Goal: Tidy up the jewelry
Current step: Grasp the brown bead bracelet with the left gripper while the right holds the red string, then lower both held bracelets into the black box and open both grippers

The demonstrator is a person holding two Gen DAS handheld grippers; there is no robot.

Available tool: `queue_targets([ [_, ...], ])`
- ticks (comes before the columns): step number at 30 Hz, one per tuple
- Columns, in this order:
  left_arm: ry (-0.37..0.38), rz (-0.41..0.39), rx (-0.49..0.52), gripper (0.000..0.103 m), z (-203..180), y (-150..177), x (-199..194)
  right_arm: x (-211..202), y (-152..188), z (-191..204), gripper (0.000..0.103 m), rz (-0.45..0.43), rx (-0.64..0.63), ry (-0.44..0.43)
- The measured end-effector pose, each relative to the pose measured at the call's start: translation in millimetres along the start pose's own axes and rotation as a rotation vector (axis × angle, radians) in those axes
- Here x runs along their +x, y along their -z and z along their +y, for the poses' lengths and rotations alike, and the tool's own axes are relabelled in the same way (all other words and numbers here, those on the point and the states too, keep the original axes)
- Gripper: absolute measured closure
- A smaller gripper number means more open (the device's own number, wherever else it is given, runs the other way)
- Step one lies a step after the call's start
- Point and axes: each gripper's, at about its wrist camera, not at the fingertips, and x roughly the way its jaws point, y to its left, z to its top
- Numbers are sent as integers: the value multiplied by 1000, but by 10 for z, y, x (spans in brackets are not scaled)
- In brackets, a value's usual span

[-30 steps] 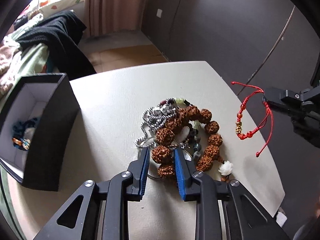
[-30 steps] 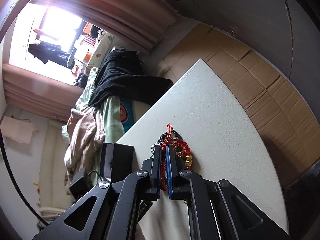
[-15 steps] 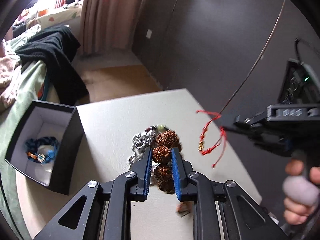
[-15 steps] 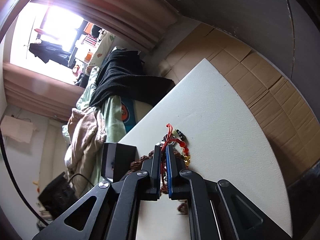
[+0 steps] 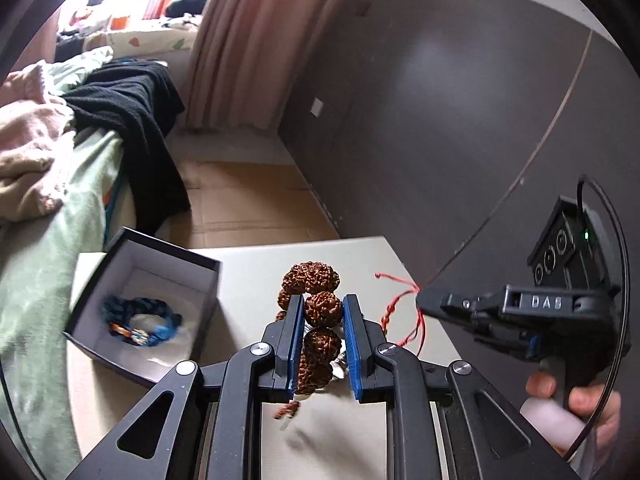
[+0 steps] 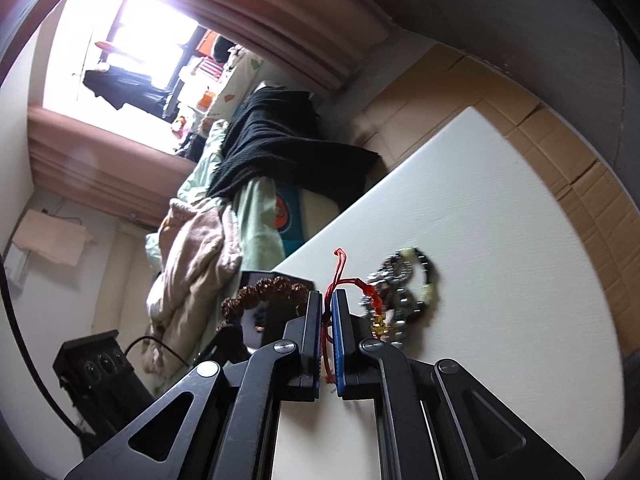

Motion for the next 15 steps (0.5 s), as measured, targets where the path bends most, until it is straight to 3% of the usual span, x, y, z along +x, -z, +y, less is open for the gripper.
queue_targets([
  [15,-51,-157,-104,83,481,-241,-565,461,155,522,96,43,-54,-186],
])
